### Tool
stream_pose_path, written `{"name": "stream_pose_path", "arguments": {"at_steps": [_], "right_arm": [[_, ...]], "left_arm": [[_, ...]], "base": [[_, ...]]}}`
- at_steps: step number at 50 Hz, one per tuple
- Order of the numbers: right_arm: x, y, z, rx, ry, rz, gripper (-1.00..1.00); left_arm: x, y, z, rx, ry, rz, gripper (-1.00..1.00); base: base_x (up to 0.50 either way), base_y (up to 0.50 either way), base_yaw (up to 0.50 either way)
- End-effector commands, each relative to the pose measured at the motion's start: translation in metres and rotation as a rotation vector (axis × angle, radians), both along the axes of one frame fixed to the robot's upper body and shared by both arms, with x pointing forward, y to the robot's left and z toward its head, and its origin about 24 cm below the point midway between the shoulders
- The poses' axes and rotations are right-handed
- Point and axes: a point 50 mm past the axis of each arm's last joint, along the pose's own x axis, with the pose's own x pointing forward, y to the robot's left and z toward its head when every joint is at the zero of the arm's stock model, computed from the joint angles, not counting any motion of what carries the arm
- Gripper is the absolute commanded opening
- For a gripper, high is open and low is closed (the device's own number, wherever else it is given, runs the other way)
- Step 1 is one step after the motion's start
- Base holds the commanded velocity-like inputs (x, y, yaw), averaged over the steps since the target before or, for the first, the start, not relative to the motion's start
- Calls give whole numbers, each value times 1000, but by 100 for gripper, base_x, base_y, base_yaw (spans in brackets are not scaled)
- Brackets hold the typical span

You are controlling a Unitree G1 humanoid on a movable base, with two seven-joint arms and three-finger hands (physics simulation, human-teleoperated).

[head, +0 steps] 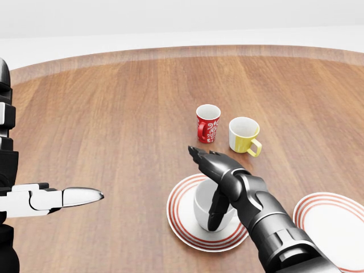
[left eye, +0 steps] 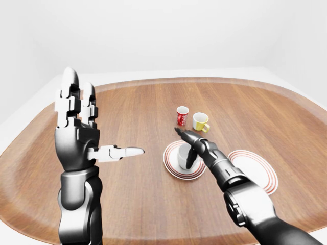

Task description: Put the white mug on the left plate.

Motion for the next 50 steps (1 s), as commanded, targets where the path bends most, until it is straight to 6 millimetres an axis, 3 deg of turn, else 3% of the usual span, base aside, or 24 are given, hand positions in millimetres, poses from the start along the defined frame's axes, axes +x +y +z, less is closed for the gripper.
{"name": "stream_pose_path", "arguments": {"at_steps": [1,10,17,23,24,25,26,29,30,34,39,45,50], "right_arm": [[0,0,0,-5,3,8,100],[3,4,11,8,-27,26,100],[3,16,34,84,-52,104,100],[-7,28,76,225,-37,129,100],[-15,39,96,298,-57,215,100],[-16,40,98,301,-63,226,100],[-23,49,119,378,-144,272,100],[-31,57,144,446,-231,336,100],[-36,61,161,511,-283,371,100],[-46,66,180,604,-338,445,100],[-29,57,148,587,-188,379,100],[-18,50,167,734,-252,336,100],[-17,44,160,735,-245,310,100]], "left_arm": [[0,0,0,-1,1,0,97],[0,0,0,1,0,0,97],[0,0,0,2,1,1,98],[0,0,0,1,0,0,98],[0,0,0,2,-1,0,98],[0,0,0,2,-1,0,98],[0,0,1,2,-3,-1,97],[0,0,0,2,2,-1,97],[0,-1,0,2,-2,-2,98],[0,0,0,2,-2,-1,97],[0,0,1,1,-6,0,98],[0,1,1,1,-7,2,98],[-1,1,2,0,-11,3,98]], "base": [[0,0,0],[0,0,0],[0,0,0],[0,0,0],[0,0,0],[0,0,0],[0,0,0],[0,0,0],[0,0,0],[0,0,0],[0,0,0],[0,0,0],[0,0,0]]}}
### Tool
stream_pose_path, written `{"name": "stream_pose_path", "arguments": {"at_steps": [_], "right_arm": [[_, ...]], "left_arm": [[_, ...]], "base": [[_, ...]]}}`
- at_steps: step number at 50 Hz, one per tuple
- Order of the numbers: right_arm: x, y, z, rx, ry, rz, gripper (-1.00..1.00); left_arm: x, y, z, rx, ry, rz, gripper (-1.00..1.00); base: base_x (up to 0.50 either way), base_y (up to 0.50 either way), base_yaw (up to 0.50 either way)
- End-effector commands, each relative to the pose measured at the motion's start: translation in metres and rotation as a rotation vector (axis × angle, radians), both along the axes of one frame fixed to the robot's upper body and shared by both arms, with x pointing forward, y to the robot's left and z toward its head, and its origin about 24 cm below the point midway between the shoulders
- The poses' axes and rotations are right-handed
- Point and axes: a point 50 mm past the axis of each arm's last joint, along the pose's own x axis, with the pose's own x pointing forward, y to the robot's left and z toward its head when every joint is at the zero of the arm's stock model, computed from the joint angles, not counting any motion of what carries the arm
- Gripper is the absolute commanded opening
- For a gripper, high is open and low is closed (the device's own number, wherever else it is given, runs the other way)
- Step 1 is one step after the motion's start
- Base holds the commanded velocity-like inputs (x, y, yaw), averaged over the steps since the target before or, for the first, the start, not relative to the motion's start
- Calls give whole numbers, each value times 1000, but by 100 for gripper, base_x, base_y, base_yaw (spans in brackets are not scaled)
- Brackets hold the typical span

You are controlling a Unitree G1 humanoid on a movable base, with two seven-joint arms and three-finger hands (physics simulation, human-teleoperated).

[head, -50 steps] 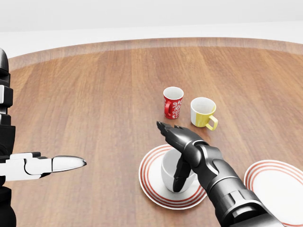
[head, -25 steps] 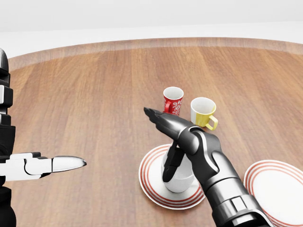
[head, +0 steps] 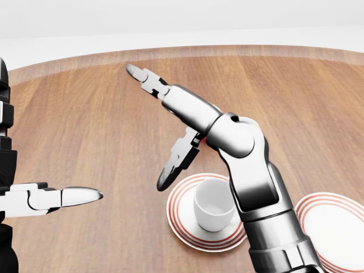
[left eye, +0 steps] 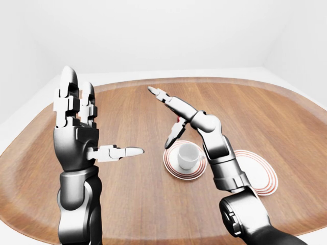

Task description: Put the white mug on the left plate.

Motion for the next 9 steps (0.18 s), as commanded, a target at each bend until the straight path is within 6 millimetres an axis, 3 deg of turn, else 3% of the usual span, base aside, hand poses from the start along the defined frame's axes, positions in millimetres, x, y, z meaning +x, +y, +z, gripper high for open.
{"name": "stream_pose_path", "arguments": {"at_steps": [1,9], "right_arm": [[2,-9,7,126,-6,-16,100],[2,-23,-16,137,58,-74,100]], "left_arm": [[0,1,0,0,-1,2,98],[0,1,1,-1,-6,4,98]], "base": [[0,0,0],[0,0,0]]}}
